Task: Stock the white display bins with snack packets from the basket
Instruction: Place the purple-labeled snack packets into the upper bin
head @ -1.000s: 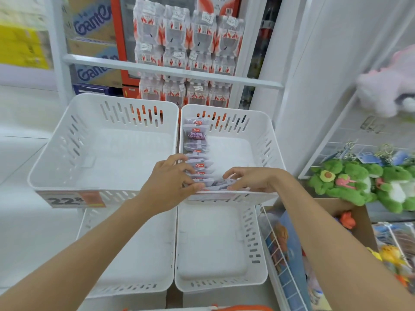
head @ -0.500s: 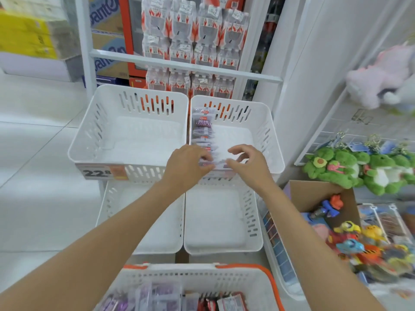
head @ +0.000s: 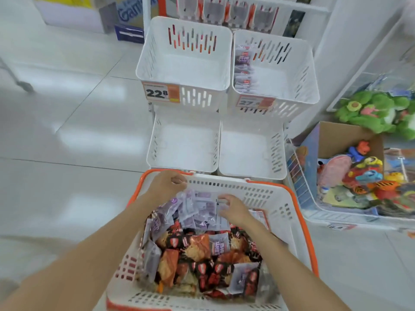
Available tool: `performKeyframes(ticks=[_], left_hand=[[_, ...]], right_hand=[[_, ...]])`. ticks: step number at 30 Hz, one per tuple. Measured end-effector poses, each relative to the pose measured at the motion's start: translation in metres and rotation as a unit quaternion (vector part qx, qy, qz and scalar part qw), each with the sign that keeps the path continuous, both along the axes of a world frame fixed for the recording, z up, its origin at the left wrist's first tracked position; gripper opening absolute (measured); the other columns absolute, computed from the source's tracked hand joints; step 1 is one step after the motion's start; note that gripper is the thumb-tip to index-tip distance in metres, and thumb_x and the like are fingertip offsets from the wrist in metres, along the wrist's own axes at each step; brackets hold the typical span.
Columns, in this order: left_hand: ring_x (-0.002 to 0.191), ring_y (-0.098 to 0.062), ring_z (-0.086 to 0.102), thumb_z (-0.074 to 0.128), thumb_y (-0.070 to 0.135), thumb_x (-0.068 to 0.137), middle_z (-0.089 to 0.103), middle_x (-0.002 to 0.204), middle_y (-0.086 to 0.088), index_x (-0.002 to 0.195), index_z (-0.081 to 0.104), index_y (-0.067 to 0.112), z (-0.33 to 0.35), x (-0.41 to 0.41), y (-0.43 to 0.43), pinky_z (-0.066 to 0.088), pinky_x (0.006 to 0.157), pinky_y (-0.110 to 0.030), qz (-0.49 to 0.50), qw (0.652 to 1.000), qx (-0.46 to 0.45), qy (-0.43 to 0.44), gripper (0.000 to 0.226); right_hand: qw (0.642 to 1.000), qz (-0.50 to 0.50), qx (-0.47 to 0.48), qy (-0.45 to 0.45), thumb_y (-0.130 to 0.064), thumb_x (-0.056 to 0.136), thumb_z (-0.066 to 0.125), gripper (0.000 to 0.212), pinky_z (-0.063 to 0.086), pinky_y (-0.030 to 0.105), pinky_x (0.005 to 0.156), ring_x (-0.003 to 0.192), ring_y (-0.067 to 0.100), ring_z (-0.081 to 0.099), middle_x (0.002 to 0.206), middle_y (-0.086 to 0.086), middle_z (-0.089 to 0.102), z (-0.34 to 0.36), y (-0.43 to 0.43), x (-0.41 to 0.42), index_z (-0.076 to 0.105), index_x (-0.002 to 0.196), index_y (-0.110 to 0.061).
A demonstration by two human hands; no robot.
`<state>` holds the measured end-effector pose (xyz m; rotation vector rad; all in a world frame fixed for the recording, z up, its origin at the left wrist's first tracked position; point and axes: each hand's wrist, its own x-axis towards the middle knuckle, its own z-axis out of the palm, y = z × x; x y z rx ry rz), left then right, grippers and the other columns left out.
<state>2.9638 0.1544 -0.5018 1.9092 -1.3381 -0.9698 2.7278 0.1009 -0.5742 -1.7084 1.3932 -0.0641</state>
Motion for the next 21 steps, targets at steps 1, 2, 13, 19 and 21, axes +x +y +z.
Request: performKeyframes(ticks=[1,2,13,19,21], left_hand=[[0.078,-0.016,0.06,0.07,0.008,0.085,0.064,0.076,0.003,0.082,0.067,0.014,-0.007,0.002,0.007,0.051,0.076,-0.025,0.01,1.0,0.004,0.011,0.008],[0.077,-0.017,0.057,0.068,0.003,0.086,0.061,0.075,0.0,0.081,0.065,0.012,-0.011,0.002,0.013,0.049,0.072,-0.02,0.015,1.0,0.01,0.022,0.01],[0.077,-0.013,0.06,0.068,0.001,0.085,0.061,0.086,0.001,0.107,0.067,0.003,-0.016,0.006,0.029,0.048,0.055,-0.012,0.058,0.995,0.013,0.083,0.022],[0.105,-0.017,0.066,0.077,0.021,0.081,0.069,0.113,0.002,0.124,0.057,0.019,-0.013,-0.025,0.016,0.053,0.093,-0.031,-0.032,0.948,0.112,0.295,0.047],[0.092,-0.021,0.071,0.076,0.011,0.081,0.073,0.106,-0.008,0.119,0.062,0.01,-0.017,-0.028,0.014,0.058,0.08,-0.026,0.01,0.937,0.102,0.333,0.04]], right_hand=[[0.999,0.035,-0.021,0.019,-0.022,0.09,0.067,0.061,0.032,0.04,0.114,0.142,0.022,0.03,0.151,0.0,0.034,-0.013,0.006,0.006,0.043,0.145,-0.018],[0.994,0.072,-0.062,0.047,-0.026,0.091,0.066,0.065,0.026,0.043,0.117,0.146,0.023,0.023,0.159,0.0,0.025,-0.023,0.01,0.013,0.037,0.149,-0.022],[0.948,0.03,-0.31,0.064,-0.016,0.096,0.044,0.024,0.046,0.037,0.072,0.079,0.025,0.061,0.081,0.005,0.068,0.001,0.005,0.014,0.067,0.093,-0.011],[0.963,-0.13,-0.041,-0.234,-0.01,0.098,0.049,0.025,0.056,0.022,0.068,0.073,0.019,0.066,0.08,0.003,0.071,0.047,0.006,0.021,0.072,0.091,-0.008],[0.96,-0.106,0.035,-0.257,-0.022,0.103,0.043,0.031,0.058,0.029,0.078,0.084,0.022,0.069,0.098,0.008,0.073,0.04,0.009,0.019,0.072,0.105,-0.01]])
